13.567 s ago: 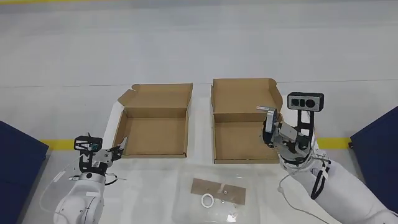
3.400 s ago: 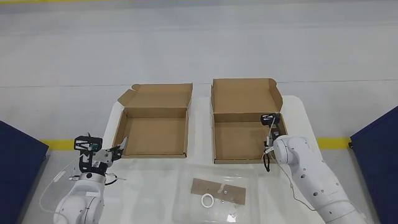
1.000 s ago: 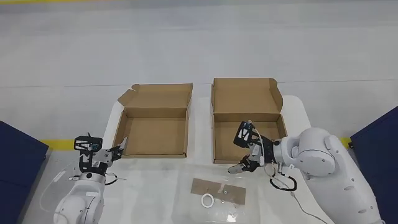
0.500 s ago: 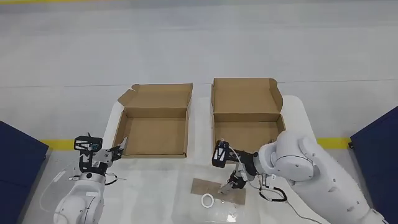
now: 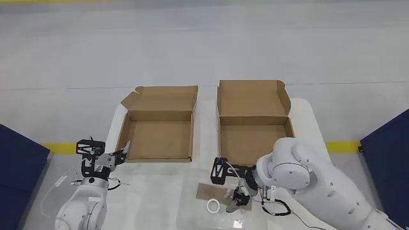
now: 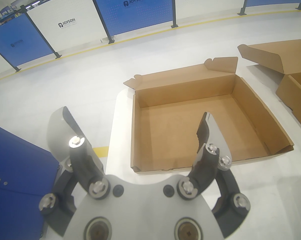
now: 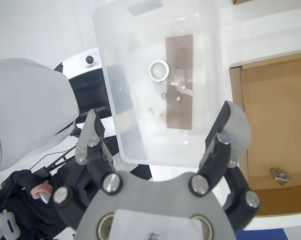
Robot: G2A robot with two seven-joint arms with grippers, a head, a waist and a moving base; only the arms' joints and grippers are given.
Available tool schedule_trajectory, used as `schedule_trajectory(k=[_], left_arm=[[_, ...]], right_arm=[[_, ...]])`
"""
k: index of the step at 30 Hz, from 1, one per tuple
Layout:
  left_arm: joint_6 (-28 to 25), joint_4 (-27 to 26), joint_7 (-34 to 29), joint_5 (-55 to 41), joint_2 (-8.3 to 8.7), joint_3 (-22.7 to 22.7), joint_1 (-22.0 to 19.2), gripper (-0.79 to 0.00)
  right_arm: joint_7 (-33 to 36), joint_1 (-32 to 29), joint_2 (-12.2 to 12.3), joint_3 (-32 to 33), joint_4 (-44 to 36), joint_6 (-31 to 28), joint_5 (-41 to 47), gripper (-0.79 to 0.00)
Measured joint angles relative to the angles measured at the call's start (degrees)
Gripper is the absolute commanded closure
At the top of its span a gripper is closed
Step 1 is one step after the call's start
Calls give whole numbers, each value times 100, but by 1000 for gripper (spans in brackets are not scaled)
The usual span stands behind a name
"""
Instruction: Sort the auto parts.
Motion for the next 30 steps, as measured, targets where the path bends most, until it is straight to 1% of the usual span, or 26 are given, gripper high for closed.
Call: schedule_trajectory(k=[5, 13, 22, 24, 30], left_arm=[[0, 0, 0, 0, 0, 0, 0, -785], [0, 0, 0, 0, 0, 0, 0, -785], [0, 0, 0, 0, 0, 0, 0, -785], [0, 0, 0, 0, 0, 0, 0, -785], [0, 0, 0, 0, 0, 0, 0, -785]], right_arm=[[322, 516, 14, -699, 128, 323, 126, -785], [325, 1222, -41, -1698, 623, 477, 239, -785], [302, 1235, -47, -1735, 635, 487, 246, -785], [199, 1157, -56, -1820, 644, 460, 100, -785], [237, 1177, -157, -2120, 707, 453, -296, -785]])
